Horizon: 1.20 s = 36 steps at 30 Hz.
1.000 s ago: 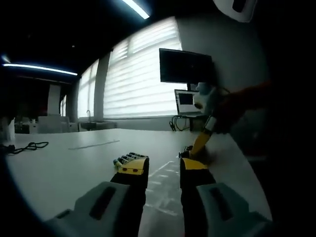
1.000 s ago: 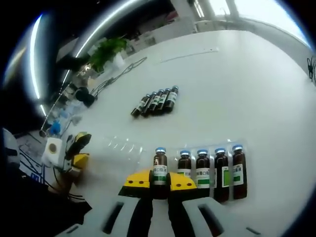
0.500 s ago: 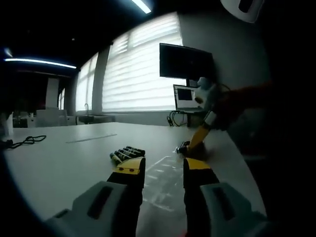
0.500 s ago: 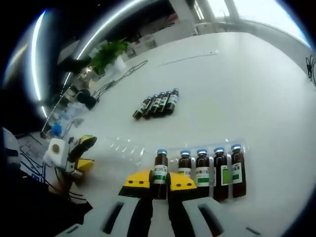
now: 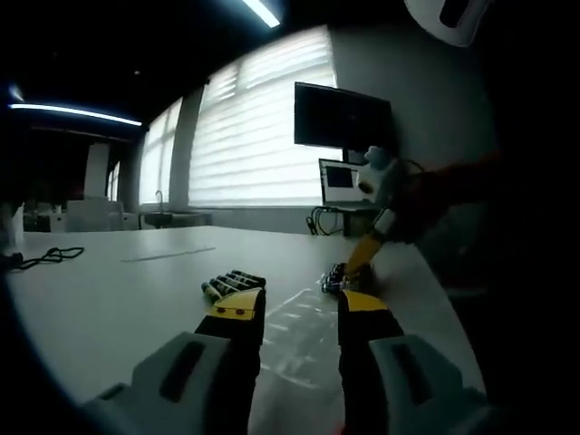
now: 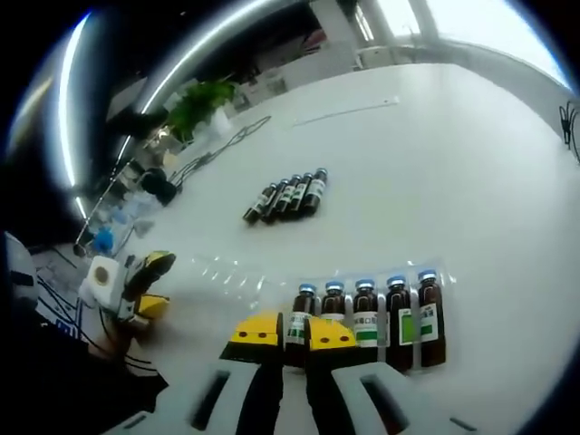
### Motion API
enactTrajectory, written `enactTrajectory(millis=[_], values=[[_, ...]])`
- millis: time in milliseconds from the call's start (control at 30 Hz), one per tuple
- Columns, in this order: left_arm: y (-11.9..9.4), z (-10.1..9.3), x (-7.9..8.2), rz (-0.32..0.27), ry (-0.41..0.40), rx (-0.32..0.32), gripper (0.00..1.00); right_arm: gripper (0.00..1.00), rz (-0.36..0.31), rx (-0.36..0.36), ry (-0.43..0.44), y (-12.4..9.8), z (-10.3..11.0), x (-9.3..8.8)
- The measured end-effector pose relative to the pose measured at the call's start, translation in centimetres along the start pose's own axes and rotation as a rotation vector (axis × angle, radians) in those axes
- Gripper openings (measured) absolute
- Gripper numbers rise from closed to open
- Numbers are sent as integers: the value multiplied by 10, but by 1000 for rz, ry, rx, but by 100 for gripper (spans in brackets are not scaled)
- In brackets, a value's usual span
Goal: Grip medicine bottles put into box
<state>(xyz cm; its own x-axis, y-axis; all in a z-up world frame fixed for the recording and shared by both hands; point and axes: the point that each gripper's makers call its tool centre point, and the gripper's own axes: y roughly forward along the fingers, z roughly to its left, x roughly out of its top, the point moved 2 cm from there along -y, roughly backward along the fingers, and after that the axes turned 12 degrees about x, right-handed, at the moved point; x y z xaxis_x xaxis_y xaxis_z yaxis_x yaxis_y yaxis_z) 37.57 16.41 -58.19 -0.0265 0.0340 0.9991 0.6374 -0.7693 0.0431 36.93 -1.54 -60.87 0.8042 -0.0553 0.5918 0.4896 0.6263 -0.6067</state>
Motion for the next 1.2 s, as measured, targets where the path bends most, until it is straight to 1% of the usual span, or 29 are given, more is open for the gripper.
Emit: enactTrajectory(millis=[67, 133, 167, 200, 233, 300, 433, 567, 733, 967, 1000, 1067, 1200], values=[[0, 0, 0, -1, -3, -3, 25, 5, 13, -22, -39, 0, 0, 1], [0, -1, 0, 1, 0, -4, 25, 6, 45, -75, -124, -1, -3, -1], [0, -2, 0, 2, 3, -6, 25, 6, 57, -83, -155, 1, -2, -2], [0, -2, 0, 5, 7, -8, 25, 6, 79, -86, -164, 2, -1, -5], [0, -3, -1, 6, 9, -10, 25, 6, 76, -82, -165, 4, 2, -6], [0, -3, -1, 7, 12, -10, 25, 7, 90, -80, -181, 6, 5, -8], [0, -2, -1, 8, 8, -10, 25, 6, 108, -104, -213, 6, 2, -10], [0, -2, -2, 12, 8, -11, 25, 5, 118, -112, -222, 6, 1, -13], [0, -3, -2, 15, 7, -13, 25, 5, 103, -115, -216, 6, 1, -13], [0, -4, -2, 16, 5, -18, 25, 4, 105, -113, -216, 6, 6, -16], [0, -4, -2, 17, 6, -17, 25, 3, 125, -124, -209, 6, 4, -20], [0, -4, -2, 16, 7, -17, 25, 3, 108, -120, -209, 5, 5, -19], [0, -4, -1, 15, 9, -16, 25, 3, 97, -115, -189, 6, 3, -18]])
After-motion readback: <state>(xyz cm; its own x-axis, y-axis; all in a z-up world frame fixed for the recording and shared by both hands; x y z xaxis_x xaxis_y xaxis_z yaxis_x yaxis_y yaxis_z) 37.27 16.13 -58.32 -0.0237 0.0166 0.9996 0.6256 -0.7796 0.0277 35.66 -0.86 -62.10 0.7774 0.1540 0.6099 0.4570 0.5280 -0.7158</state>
